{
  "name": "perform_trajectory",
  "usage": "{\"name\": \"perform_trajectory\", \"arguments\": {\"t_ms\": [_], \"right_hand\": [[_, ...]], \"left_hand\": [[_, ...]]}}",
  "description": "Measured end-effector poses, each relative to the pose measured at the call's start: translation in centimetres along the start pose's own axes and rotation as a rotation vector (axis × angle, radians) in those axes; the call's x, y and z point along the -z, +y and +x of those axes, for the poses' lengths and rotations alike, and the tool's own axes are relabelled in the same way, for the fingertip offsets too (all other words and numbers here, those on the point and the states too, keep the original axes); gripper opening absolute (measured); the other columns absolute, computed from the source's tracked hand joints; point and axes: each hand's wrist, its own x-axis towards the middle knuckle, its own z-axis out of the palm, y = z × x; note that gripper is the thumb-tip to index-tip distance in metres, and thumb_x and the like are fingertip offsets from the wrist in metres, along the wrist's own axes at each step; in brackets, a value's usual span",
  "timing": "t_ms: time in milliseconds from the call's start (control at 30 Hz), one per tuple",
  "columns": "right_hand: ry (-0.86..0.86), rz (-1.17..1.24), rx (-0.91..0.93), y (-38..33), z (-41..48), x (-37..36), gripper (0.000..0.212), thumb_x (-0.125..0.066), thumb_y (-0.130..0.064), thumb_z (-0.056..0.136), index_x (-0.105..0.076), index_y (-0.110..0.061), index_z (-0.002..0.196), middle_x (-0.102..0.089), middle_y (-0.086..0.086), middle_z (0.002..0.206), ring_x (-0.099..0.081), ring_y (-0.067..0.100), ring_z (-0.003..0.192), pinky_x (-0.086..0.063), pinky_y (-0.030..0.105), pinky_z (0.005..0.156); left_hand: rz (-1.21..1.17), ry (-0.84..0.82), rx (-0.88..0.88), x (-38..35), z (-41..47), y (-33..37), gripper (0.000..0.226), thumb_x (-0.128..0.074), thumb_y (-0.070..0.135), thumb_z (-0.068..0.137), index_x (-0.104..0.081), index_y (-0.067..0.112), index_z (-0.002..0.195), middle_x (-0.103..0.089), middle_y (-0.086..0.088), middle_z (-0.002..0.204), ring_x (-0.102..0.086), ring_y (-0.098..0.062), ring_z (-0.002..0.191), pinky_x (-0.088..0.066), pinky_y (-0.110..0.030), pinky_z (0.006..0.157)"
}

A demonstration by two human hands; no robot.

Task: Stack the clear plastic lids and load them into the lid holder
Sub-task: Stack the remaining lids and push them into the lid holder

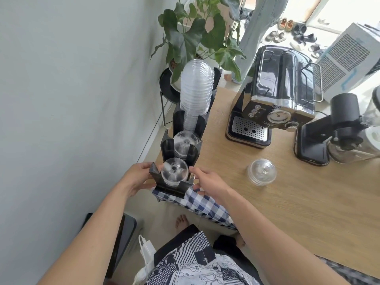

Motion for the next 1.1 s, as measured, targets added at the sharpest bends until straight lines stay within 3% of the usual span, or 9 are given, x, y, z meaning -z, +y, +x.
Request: {"name": "perform_trajectory", "arguments": {"t_ms": [100, 200, 333, 400, 533, 700, 900, 1000, 1100], "right_hand": [[-0.016, -0.009, -0.011, 0.0, -0.3, 0.0, 0.057, -0.057, -0.063, 0.108, -0.060, -0.032, 0.155, -0.066, -0.018, 0.127, -0.077, 0.015, 0.110, -0.063, 0.043, 0.107], [-0.046, -0.009, -0.018, 0.0, -0.4, 0.2, 0.055, -0.056, -0.065, 0.108, -0.059, -0.034, 0.153, -0.066, -0.018, 0.127, -0.077, 0.015, 0.110, -0.061, 0.046, 0.109], [-0.073, 0.012, -0.021, 0.0, -0.3, 0.6, 0.039, -0.058, -0.061, 0.109, -0.062, -0.037, 0.138, -0.069, -0.015, 0.128, -0.078, 0.014, 0.107, -0.061, 0.046, 0.111], [-0.063, 0.012, -0.017, 0.2, 0.1, 1.1, 0.038, -0.058, -0.054, 0.110, -0.067, -0.032, 0.140, -0.073, -0.012, 0.128, -0.078, 0.013, 0.104, -0.062, 0.046, 0.109], [-0.035, -0.020, 0.017, 0.1, 0.0, 3.5, 0.034, -0.052, -0.040, 0.116, -0.071, -0.025, 0.140, -0.078, -0.011, 0.127, -0.075, 0.011, 0.096, -0.063, 0.039, 0.103], [0.108, 0.082, 0.106, -0.8, -1.0, 8.4, 0.028, -0.056, -0.036, 0.116, -0.074, -0.025, 0.133, -0.080, -0.010, 0.125, -0.075, 0.013, 0.094, -0.066, 0.039, 0.101], [0.335, 0.197, 0.193, -0.5, -2.4, 14.9, 0.022, -0.063, -0.030, 0.113, -0.080, -0.020, 0.124, -0.082, -0.003, 0.123, -0.074, 0.018, 0.097, -0.066, 0.043, 0.102], [0.448, 0.140, 0.242, 0.5, -3.6, 18.1, 0.023, -0.062, -0.029, 0.111, -0.082, -0.022, 0.121, -0.081, -0.005, 0.118, -0.076, 0.016, 0.109, -0.062, 0.039, 0.102], [0.554, 0.098, 0.264, 2.0, -4.6, 20.8, 0.025, -0.065, -0.031, 0.109, -0.082, -0.022, 0.124, -0.080, -0.008, 0.119, -0.072, 0.009, 0.112, -0.054, 0.033, 0.099]], "left_hand": [[0.066, 0.014, -0.013, -0.1, 0.1, 0.3, 0.015, -0.082, 0.009, 0.100, -0.089, 0.014, 0.112, -0.088, -0.004, 0.108, -0.078, -0.028, 0.119, -0.067, -0.032, 0.081], [0.163, -0.007, -0.038, -0.1, -0.1, 0.3, 0.020, -0.076, 0.012, 0.102, -0.092, 0.021, 0.106, -0.088, 0.000, 0.111, -0.077, -0.022, 0.118, -0.067, -0.032, 0.087], [0.196, -0.014, -0.091, -0.2, -1.0, 0.9, 0.026, -0.067, 0.030, 0.105, -0.085, 0.020, 0.121, -0.082, -0.003, 0.126, -0.075, -0.022, 0.122, -0.063, -0.035, 0.098], [0.165, 0.103, -0.145, -0.2, -1.7, 1.6, 0.027, -0.057, 0.031, 0.113, -0.077, 0.021, 0.128, -0.076, -0.001, 0.134, -0.072, -0.022, 0.124, -0.062, -0.038, 0.100], [0.105, 0.380, -0.355, -0.8, -4.7, 4.8, 0.029, -0.051, 0.033, 0.116, -0.075, 0.023, 0.129, -0.079, 0.005, 0.119, -0.077, -0.017, 0.108, -0.064, -0.042, 0.099], [0.077, 0.480, -0.661, -4.2, -9.5, 10.7, 0.019, -0.058, 0.034, 0.112, -0.076, 0.029, 0.114, -0.078, 0.007, 0.098, -0.072, -0.008, 0.087, -0.062, -0.035, 0.089], [0.043, 0.250, -0.876, -13.4, -15.8, 15.6, 0.017, -0.060, 0.028, 0.116, -0.076, 0.023, 0.115, -0.071, 0.005, 0.088, -0.066, -0.012, 0.077, -0.059, -0.027, 0.072], [0.086, 0.069, -0.892, -18.8, -16.6, 15.3, 0.015, -0.061, 0.027, 0.115, -0.075, 0.022, 0.117, -0.072, 0.000, 0.088, -0.068, -0.024, 0.081, -0.060, -0.033, 0.075], [0.118, -0.039, -0.798, -23.8, -14.5, 13.6, 0.012, -0.064, 0.029, 0.113, -0.075, 0.027, 0.114, -0.075, 0.006, 0.093, -0.069, -0.014, 0.084, -0.059, -0.029, 0.079]]}}
